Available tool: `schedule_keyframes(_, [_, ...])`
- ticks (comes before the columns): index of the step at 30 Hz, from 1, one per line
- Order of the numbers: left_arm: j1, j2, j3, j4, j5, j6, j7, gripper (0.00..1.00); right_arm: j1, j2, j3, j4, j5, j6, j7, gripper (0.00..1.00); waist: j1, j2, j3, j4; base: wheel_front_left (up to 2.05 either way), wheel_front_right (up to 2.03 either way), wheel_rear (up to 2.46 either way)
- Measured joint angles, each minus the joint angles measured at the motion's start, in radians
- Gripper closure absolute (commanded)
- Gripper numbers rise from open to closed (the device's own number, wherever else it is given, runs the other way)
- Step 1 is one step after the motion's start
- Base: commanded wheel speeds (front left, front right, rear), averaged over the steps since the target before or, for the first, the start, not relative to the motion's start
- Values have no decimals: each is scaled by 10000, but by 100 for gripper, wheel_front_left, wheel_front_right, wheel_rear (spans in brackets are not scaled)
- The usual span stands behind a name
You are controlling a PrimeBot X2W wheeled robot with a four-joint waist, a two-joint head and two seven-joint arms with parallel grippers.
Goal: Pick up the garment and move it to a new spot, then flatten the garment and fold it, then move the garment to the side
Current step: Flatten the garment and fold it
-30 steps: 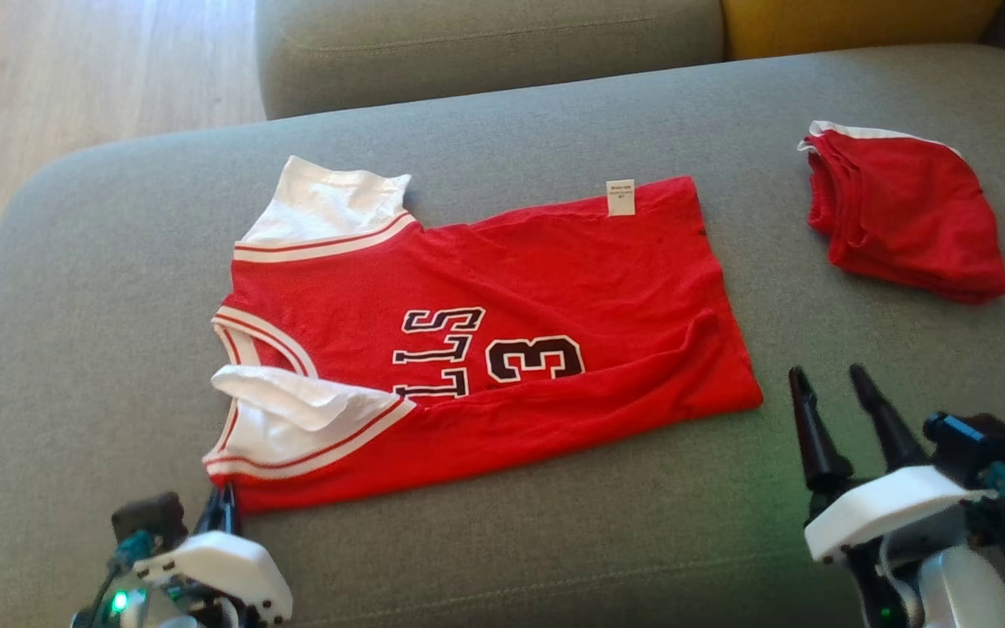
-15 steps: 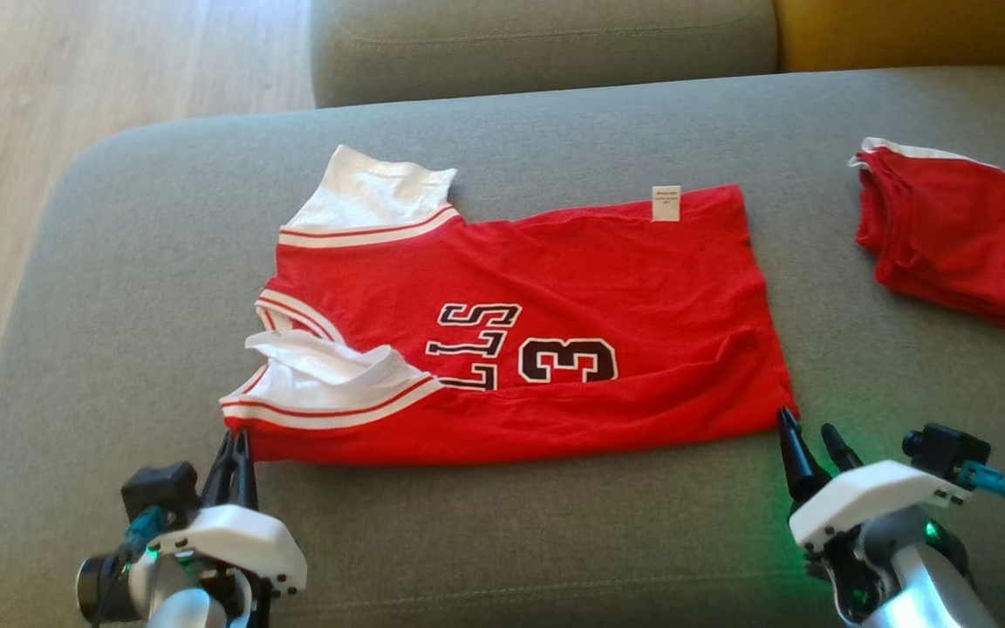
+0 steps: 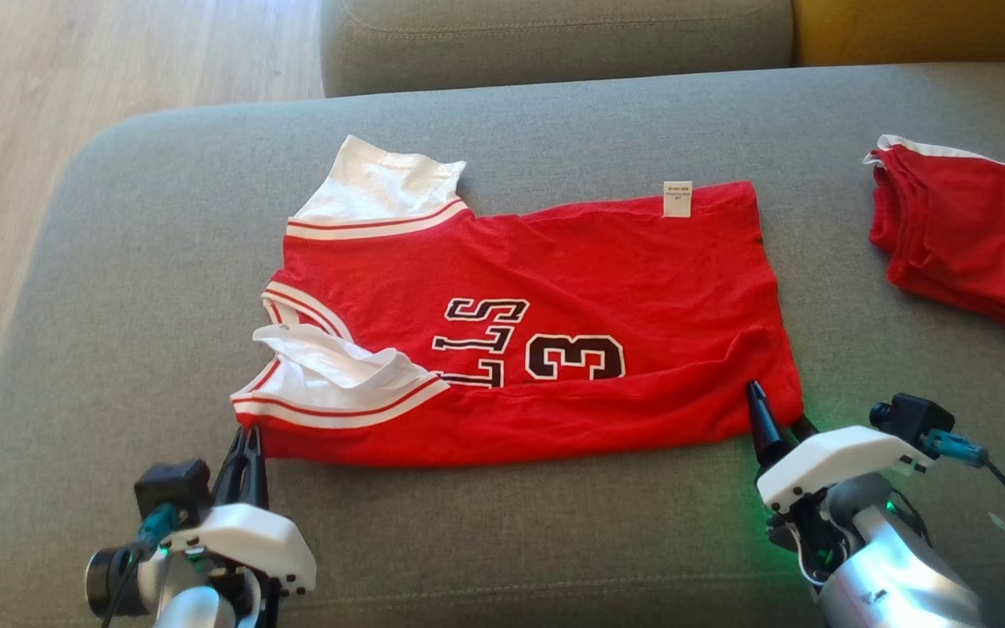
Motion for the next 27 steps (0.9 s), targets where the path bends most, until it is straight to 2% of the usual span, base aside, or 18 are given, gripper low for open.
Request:
schedule_keyframes(1, [0,0,-2,0,0,0,0,100,-31,0,123,96,107,0,-36,0,0,0,-5,1,0,0,0])
schedule_keyframes(2, [0,2,-4,0,0,0,0,100,-75,-2,230,194,196,0,-69,7,0,0,-8,3,0,0,0])
schedule_keyframes(3, [0,2,-4,0,0,0,0,100,-142,-6,326,305,272,0,-98,56,0,0,-12,5,0,0,0])
schedule_keyframes(4, [0,2,-6,0,0,0,0,100,-201,-21,443,405,324,0,-102,91,0,0,-16,4,0,0,0])
schedule_keyframes(5, [0,4,-8,2,0,2,0,100,-257,-29,537,514,330,0,-102,100,0,0,-23,0,0,0,0])
schedule_keyframes(10, [18,84,-12,12,4,15,0,100,-355,-17,487,848,215,0,-102,100,0,0,-126,-73,0,0,0])
schedule_keyframes(19, [555,165,-75,242,2,17,0,100,-285,8,-570,817,-500,0,-100,100,-1,0,-542,-229,0,0,0])
schedule_keyframes(27, [976,316,-309,290,4,4,15,100,466,35,-1080,602,-848,2,-100,100,-1,0,-756,-397,0,0,0])
